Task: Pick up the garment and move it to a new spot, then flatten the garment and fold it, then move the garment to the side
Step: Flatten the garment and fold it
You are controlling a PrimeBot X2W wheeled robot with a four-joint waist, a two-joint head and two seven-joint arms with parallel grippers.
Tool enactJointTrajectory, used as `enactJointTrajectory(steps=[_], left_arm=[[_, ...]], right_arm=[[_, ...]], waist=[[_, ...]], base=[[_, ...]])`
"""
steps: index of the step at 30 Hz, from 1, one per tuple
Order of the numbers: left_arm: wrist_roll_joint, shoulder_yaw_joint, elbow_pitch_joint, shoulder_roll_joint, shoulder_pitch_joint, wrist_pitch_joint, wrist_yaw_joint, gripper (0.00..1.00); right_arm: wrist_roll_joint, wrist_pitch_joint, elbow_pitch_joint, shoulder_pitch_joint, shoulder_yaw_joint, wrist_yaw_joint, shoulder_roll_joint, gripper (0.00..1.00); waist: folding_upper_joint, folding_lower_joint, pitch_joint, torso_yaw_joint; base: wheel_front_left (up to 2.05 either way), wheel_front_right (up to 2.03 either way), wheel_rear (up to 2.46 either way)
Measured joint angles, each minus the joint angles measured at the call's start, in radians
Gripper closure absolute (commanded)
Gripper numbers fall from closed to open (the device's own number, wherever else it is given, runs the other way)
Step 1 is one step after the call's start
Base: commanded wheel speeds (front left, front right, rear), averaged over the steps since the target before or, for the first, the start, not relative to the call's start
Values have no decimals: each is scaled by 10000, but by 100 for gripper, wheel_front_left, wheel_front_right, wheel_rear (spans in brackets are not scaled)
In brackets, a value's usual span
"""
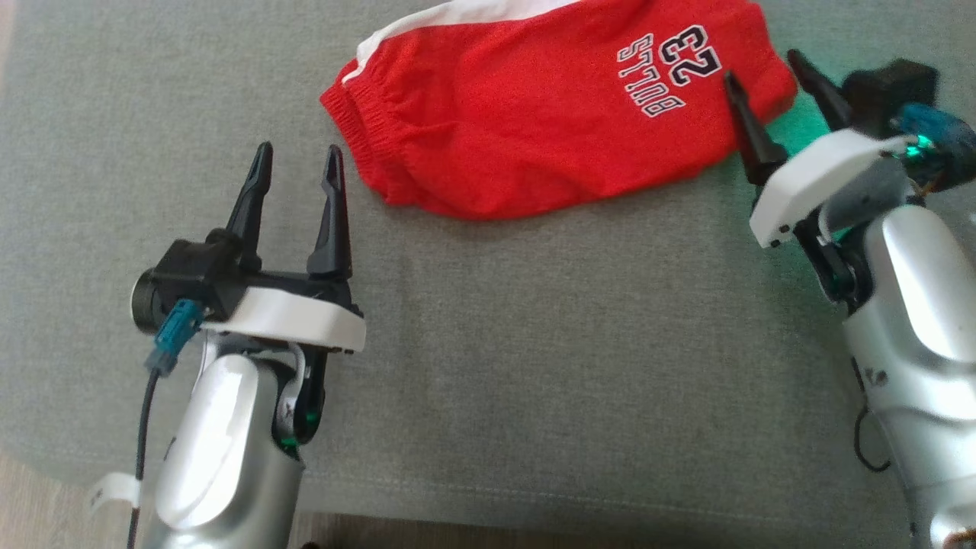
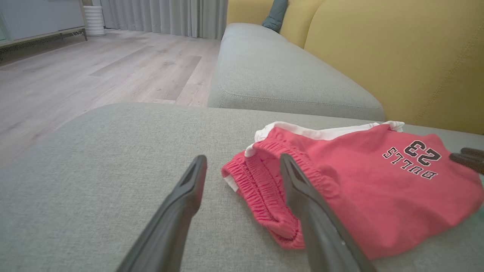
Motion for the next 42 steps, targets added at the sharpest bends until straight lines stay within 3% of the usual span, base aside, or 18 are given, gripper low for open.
enactJointTrajectory(steps=[9,10,12,19,27,35,42], left_arm=[[-77,-222,4,-13,-246,0,102,0],[-81,-263,4,-13,-245,0,104,0],[-155,-284,6,-13,-245,0,104,0],[-161,-286,8,-15,-247,0,102,0],[-94,-67,0,-15,-113,0,102,0],[23,-36,42,-12,449,0,96,0],[29,-94,96,-10,659,0,86,0]], right_arm=[[677,1732,1544,-1231,614,0,-46,0],[759,1804,1609,-1309,637,0,-42,8],[1018,1893,1710,-1363,694,0,-10,100],[1361,1398,1875,-1353,790,0,52,100],[1149,209,570,723,276,0,322,100],[679,136,-842,2742,-621,0,756,100],[541,290,-1358,3543,-1231,0,955,100]], waist=[[0,0,153,213],[0,0,157,210],[0,0,161,198],[0,0,122,176],[0,0,-212,-148],[0,0,-642,-486],[0,0,-928,-570]], base=[[0,0,0],[0,0,0],[0,0,0],[0,0,0],[0,0,0],[0,0,0],[0,0,0]])
